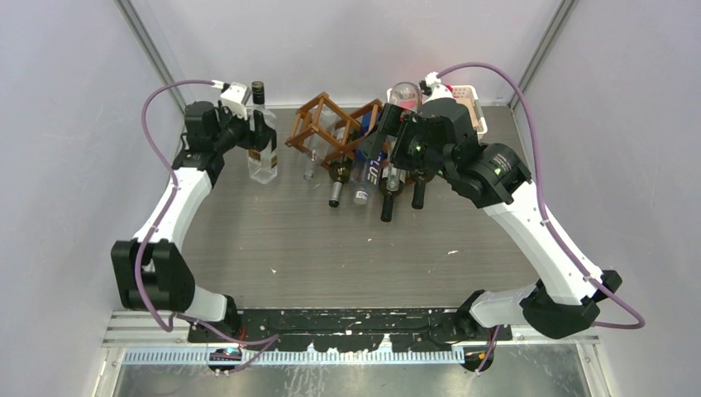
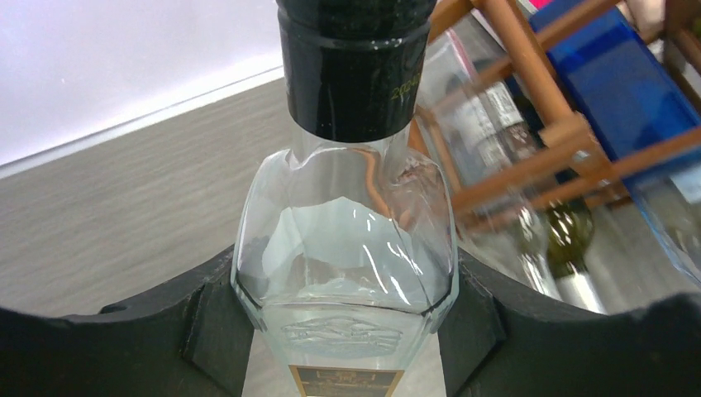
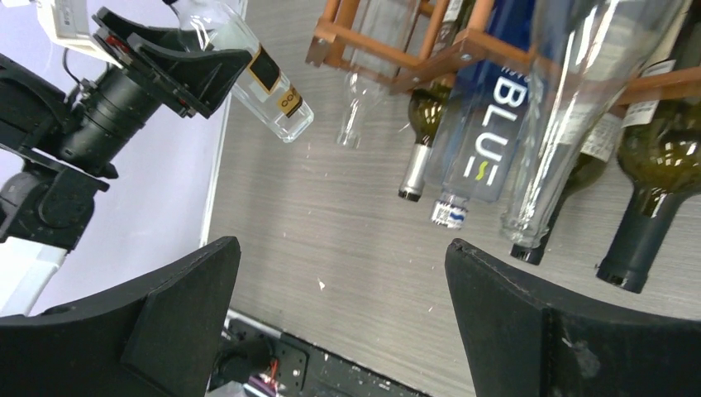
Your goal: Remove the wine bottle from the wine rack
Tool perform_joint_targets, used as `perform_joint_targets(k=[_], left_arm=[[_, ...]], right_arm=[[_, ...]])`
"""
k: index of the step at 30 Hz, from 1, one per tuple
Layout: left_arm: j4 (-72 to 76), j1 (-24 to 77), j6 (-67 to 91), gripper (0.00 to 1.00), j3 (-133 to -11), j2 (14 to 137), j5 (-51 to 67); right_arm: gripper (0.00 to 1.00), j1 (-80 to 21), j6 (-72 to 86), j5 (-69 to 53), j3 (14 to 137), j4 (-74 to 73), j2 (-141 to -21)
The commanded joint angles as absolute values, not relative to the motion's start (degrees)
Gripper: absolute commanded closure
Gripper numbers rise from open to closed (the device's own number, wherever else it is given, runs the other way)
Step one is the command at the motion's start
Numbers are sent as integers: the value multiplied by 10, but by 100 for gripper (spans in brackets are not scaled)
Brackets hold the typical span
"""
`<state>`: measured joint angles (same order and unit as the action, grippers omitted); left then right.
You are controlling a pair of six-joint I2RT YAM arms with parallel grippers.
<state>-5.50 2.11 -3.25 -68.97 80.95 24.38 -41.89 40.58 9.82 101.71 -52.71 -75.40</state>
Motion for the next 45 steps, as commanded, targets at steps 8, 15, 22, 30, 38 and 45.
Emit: perform_joint_targets(k=[8,15,22,30,38,45], left_arm=[[290,18,-3,100,-812,978,216],[474,18,48,100,-844,1095,203],[551,24,66,100,-863,1159,179],[576,35,74,100,-901,1208,155],[555,43,82,98,-922,1238,152],[549,41,87,70,-890,1229,180]], right_arm=[[0,-359,403,150,976,-419,-724],[0,-324,410,148,965,-401,-743],[0,-290,426,127,938,-377,-750],[0,-270,434,104,928,-366,-762],[0,-262,422,103,926,-375,-764],[0,-261,424,100,922,-381,-771]])
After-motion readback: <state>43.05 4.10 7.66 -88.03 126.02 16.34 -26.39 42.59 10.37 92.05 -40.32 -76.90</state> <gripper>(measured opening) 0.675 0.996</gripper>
